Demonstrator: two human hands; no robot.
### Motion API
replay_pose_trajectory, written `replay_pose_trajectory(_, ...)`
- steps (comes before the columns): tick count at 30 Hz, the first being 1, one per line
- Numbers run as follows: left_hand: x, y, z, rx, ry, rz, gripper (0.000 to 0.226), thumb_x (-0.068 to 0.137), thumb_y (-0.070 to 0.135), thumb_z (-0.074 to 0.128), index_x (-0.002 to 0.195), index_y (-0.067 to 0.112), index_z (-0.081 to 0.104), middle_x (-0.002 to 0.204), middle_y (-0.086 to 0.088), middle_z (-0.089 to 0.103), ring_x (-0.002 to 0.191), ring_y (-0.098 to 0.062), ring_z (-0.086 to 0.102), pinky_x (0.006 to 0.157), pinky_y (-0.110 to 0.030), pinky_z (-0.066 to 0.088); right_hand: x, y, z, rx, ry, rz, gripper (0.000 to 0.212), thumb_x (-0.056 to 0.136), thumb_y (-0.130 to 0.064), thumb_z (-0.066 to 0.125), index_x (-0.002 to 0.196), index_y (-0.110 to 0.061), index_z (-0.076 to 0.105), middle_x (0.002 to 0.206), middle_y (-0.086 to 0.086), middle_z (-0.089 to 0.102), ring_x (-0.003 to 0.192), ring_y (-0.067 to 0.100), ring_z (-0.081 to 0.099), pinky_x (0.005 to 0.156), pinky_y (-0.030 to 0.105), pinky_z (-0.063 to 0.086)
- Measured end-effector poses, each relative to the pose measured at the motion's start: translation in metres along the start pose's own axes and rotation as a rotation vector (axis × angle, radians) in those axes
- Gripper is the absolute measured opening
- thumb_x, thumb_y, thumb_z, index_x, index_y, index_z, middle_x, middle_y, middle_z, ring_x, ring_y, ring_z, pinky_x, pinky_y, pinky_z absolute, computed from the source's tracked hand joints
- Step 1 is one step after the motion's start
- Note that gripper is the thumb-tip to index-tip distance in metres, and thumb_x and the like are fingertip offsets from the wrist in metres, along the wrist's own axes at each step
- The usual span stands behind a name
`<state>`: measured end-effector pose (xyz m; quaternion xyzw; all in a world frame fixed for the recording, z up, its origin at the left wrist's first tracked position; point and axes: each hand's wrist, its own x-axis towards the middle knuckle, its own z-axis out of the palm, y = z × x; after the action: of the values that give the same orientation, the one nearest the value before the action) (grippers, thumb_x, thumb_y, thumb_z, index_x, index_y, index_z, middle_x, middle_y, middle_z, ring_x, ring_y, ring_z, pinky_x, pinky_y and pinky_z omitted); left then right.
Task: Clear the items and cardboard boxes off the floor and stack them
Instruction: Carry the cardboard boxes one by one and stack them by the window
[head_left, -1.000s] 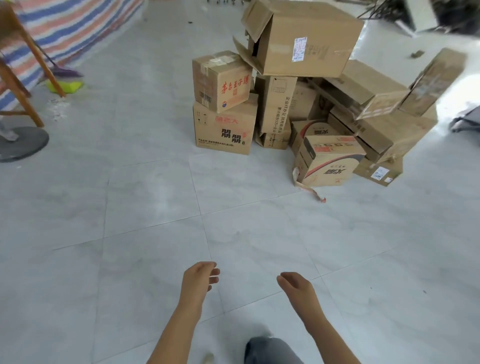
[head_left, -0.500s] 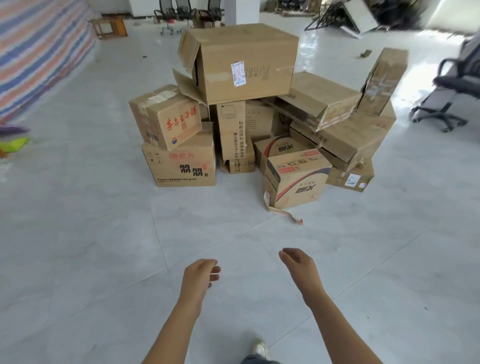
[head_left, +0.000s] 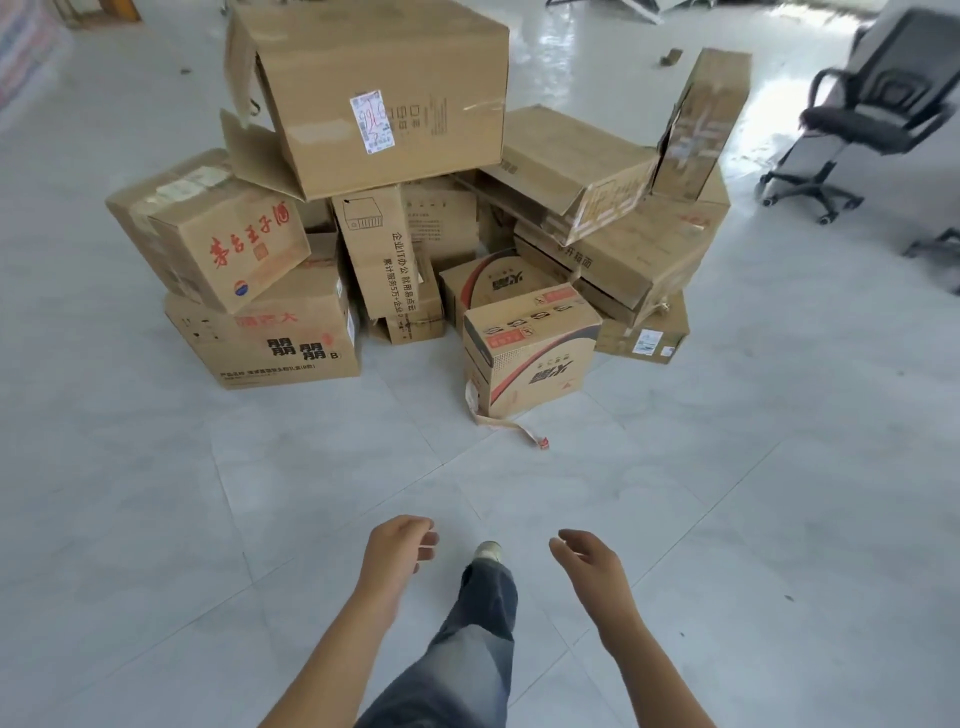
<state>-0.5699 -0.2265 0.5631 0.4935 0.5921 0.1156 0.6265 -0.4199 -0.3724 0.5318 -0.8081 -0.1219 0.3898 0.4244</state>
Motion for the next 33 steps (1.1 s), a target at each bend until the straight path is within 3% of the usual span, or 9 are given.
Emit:
replay_pose_trajectory(6, 0.078, 0.079, 0.076, -0.028, -0.054, 0.016, 0.016, 0.090, 0.009, 0.052, 0.076, 0.009, 0.060, 0.076, -0.006, 0.065, 0.067, -0.017, 0.059, 0.063, -0.026, 0.041, 0.082, -0.038, -0.056, 0.031, 0.083, 0.034, 0.031, 0.090, -0.028, 0.057, 0.119, -0.017, 0.057, 0.121, 0.002, 0.057, 0.110, 0.016, 0.052, 0.087, 0.025, 0.039)
replay_pose_trajectory(13, 0.141, 0.174, 0.187, 0.018, -0.229, 0.039, 0.018, 0.088, 0.009, 0.054, 0.072, 0.010, 0.060, 0.073, -0.004, 0.063, 0.064, -0.016, 0.057, 0.063, -0.026, 0.038, 0.166, -0.091, -0.140, 0.089, 0.267, 0.068, 0.031, 0.091, -0.026, 0.057, 0.120, -0.015, 0.057, 0.118, 0.003, 0.057, 0.106, 0.015, 0.051, 0.084, 0.026, 0.036)
replay_pose_trajectory(19, 0.173, 0.205, 0.254, 0.135, -0.311, 0.003, 0.014, 0.088, 0.010, 0.052, 0.078, 0.007, 0.062, 0.072, -0.003, 0.063, 0.064, -0.015, 0.058, 0.062, -0.026, 0.039, 0.211, -0.094, -0.180, 0.146, 0.310, 0.149, 0.031, 0.091, -0.026, 0.057, 0.120, -0.015, 0.057, 0.118, 0.004, 0.057, 0.106, 0.015, 0.051, 0.085, 0.026, 0.037)
replay_pose_trajectory(26, 0.226, 0.257, 0.343, 0.143, -0.262, 0.041, 0.019, 0.091, 0.007, 0.049, 0.075, 0.008, 0.060, 0.073, -0.006, 0.062, 0.064, -0.017, 0.055, 0.057, -0.026, 0.038, 0.316, -0.110, -0.256, 0.150, 0.299, 0.100, 0.033, 0.091, -0.023, 0.058, 0.121, -0.011, 0.057, 0.118, 0.007, 0.058, 0.106, 0.019, 0.053, 0.084, 0.026, 0.039)
replay_pose_trajectory(33, 0.257, 0.324, 0.471, 0.127, -0.232, 0.087, 0.015, 0.091, 0.009, 0.051, 0.082, 0.008, 0.062, 0.077, -0.007, 0.064, 0.068, -0.018, 0.057, 0.063, -0.027, 0.038, 0.433, -0.158, -0.385, 0.210, 0.315, 0.009, 0.029, 0.089, -0.021, 0.059, 0.117, -0.012, 0.059, 0.114, 0.007, 0.059, 0.105, 0.019, 0.054, 0.082, 0.026, 0.038)
